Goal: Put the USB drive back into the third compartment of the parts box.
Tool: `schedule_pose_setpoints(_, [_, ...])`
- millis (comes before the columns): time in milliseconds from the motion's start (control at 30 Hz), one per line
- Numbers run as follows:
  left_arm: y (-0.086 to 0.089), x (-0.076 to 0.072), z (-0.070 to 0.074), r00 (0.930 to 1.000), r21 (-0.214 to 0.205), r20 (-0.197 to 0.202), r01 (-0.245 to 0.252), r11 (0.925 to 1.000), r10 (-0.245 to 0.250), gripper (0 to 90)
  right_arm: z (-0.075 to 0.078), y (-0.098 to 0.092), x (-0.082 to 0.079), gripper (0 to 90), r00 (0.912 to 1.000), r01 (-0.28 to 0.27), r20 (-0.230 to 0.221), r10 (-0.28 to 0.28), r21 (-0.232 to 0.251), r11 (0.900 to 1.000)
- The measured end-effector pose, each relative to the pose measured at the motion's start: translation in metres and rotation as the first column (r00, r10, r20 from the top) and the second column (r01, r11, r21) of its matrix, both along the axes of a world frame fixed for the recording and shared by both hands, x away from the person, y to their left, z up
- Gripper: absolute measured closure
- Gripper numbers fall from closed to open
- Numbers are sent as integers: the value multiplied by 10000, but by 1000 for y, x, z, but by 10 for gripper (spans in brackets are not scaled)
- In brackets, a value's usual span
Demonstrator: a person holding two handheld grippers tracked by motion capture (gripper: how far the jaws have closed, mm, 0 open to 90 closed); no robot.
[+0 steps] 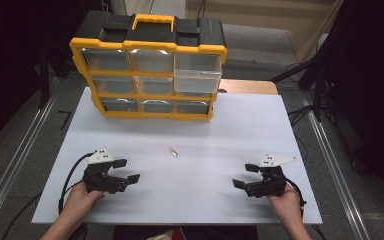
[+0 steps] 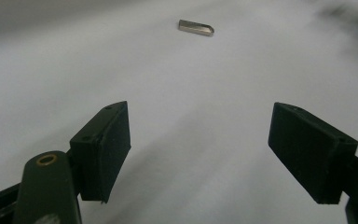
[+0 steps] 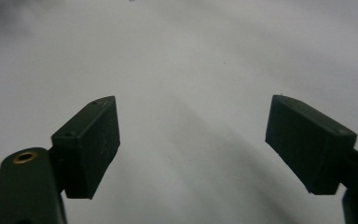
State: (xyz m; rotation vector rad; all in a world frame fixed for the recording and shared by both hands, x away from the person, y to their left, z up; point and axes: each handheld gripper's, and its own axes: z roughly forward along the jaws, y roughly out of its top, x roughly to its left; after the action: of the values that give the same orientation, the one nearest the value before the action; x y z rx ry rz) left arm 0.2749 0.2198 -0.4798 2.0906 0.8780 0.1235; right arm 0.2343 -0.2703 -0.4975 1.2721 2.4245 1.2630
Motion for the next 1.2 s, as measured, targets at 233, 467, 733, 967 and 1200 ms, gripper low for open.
schedule_pose_setpoints(233, [0,0,-1,9999,213,-76,-113,9997,115,220,0,1,2,166,9996,266,12,-266,-137,9996])
schedule_pose_setpoints(467, [4,1,-2,9994,-95,-295,-167,9998,164,220,2,2,4,174,9995,309,-21,-309,-239,9992])
schedule_pose_setpoints(733, [4,0,-2,9994,-76,-316,-119,9999,117,220,5,4,2,174,9999,46,93,-45,-94,9999])
schedule_pose_setpoints(967, [3,0,-3,9996,-23,-273,-81,10000,80,220,6,2,3,174,10000,-30,44,30,21,10000])
schedule_pose_setpoints(1200, [4,-1,-3,9995,-48,-262,194,9998,-195,220,5,2,3,174,9999,-86,-59,86,100,9999])
